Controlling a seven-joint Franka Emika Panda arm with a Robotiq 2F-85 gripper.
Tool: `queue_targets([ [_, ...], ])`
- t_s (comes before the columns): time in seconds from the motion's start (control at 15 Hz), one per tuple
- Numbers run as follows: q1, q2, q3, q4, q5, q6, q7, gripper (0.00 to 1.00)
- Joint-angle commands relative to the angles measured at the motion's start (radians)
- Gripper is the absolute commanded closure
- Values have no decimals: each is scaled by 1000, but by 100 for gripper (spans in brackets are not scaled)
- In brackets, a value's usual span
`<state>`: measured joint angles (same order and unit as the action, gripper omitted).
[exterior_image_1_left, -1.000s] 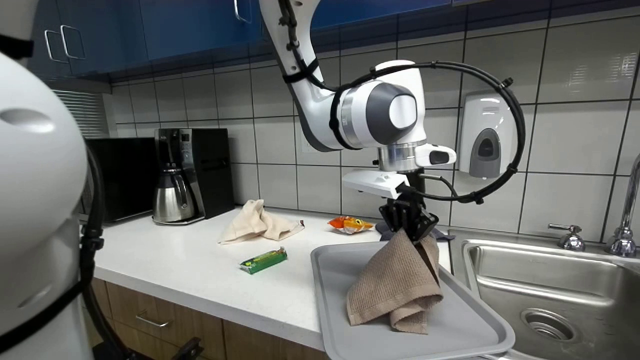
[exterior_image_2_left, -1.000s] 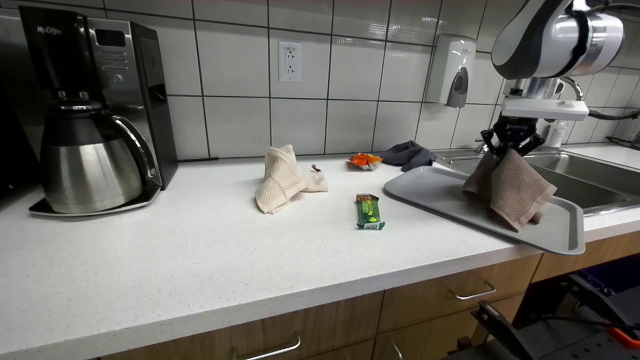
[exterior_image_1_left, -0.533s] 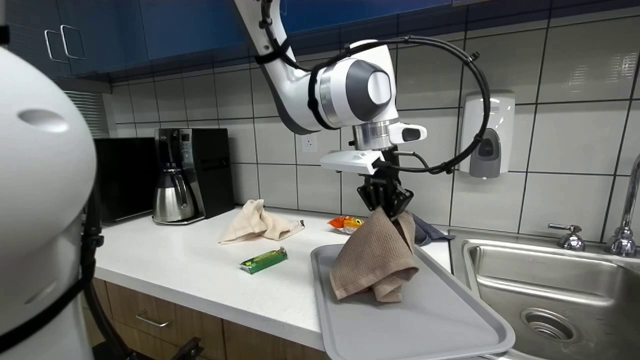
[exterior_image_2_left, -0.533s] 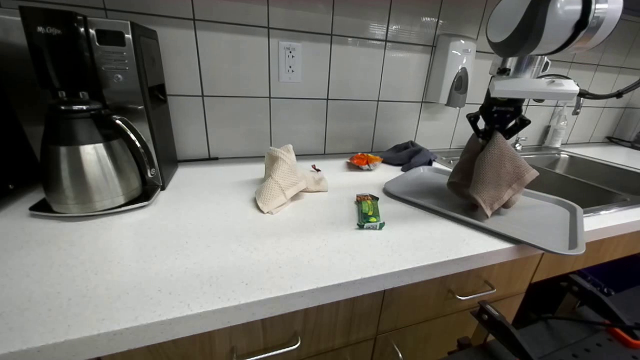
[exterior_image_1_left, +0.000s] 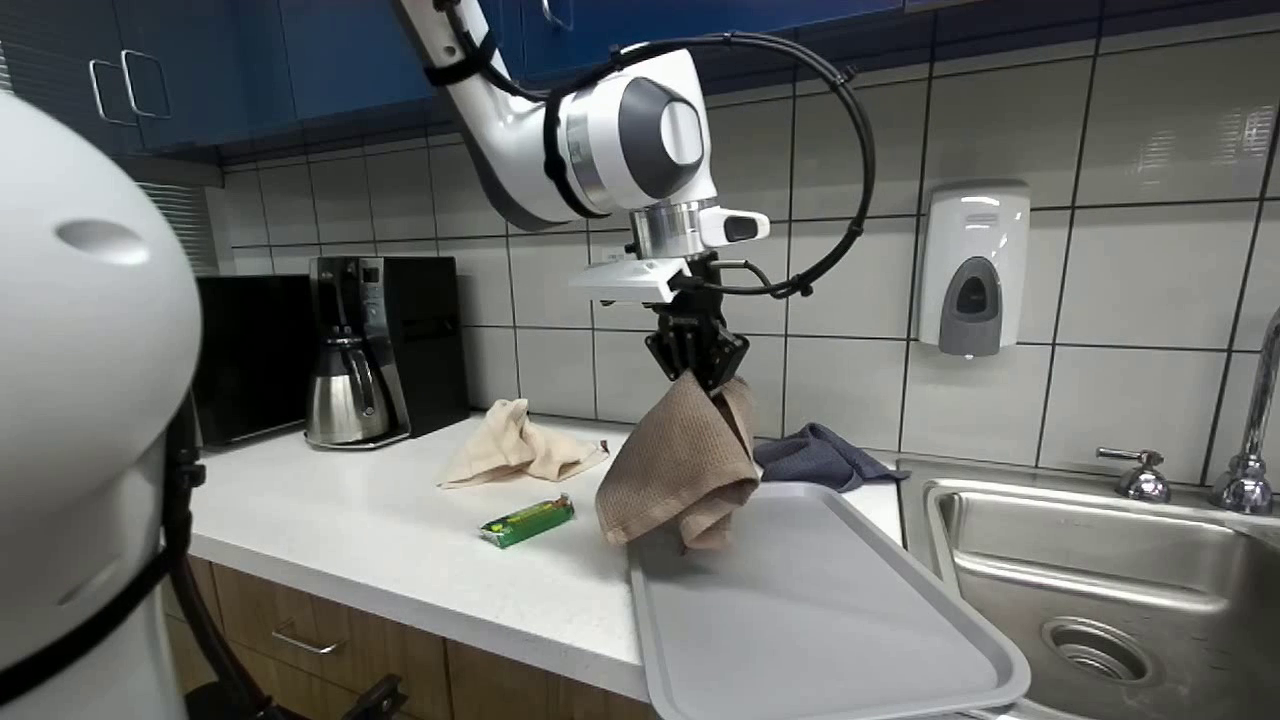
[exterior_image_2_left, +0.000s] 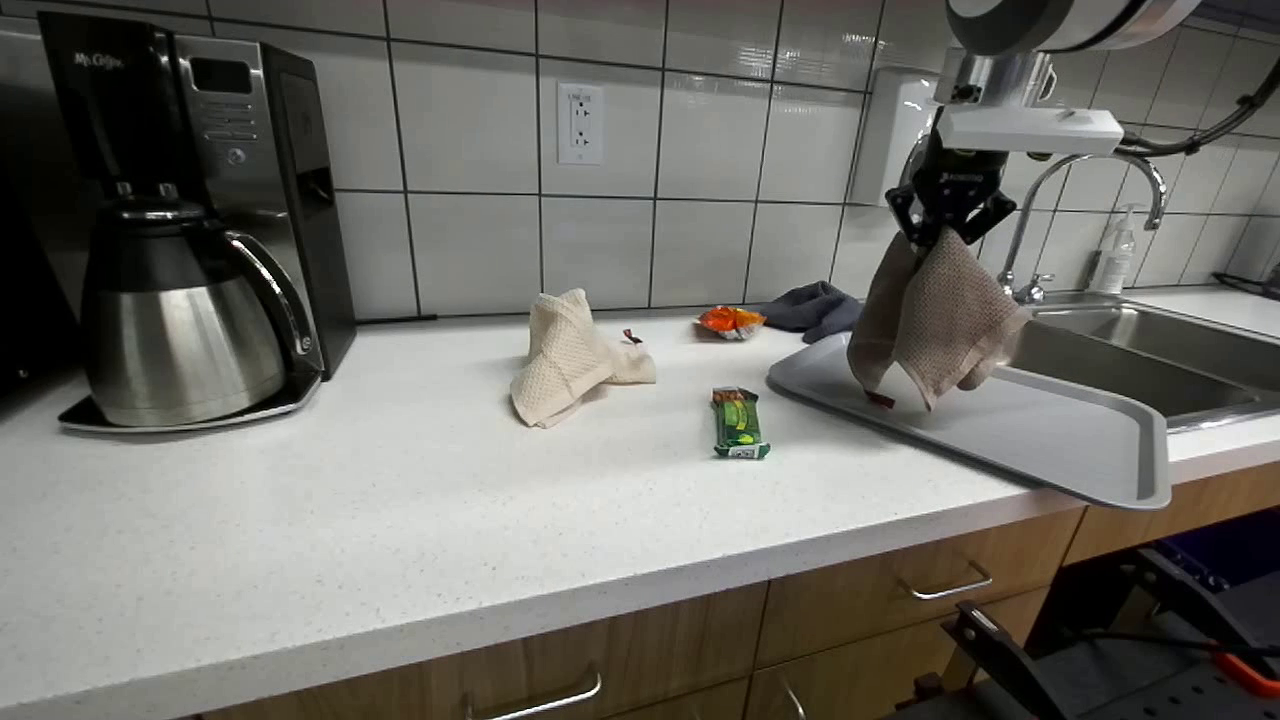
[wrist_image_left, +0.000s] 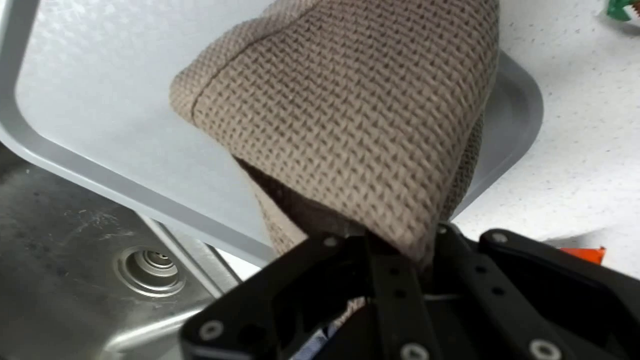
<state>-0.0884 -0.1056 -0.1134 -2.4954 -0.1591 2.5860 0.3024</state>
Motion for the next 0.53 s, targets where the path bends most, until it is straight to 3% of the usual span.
queue_targets([
  [0.0, 11, -84, 58, -38, -1, -46, 22, 98],
  [0.47, 69, -124, 152, -40, 27, -67, 12, 98],
])
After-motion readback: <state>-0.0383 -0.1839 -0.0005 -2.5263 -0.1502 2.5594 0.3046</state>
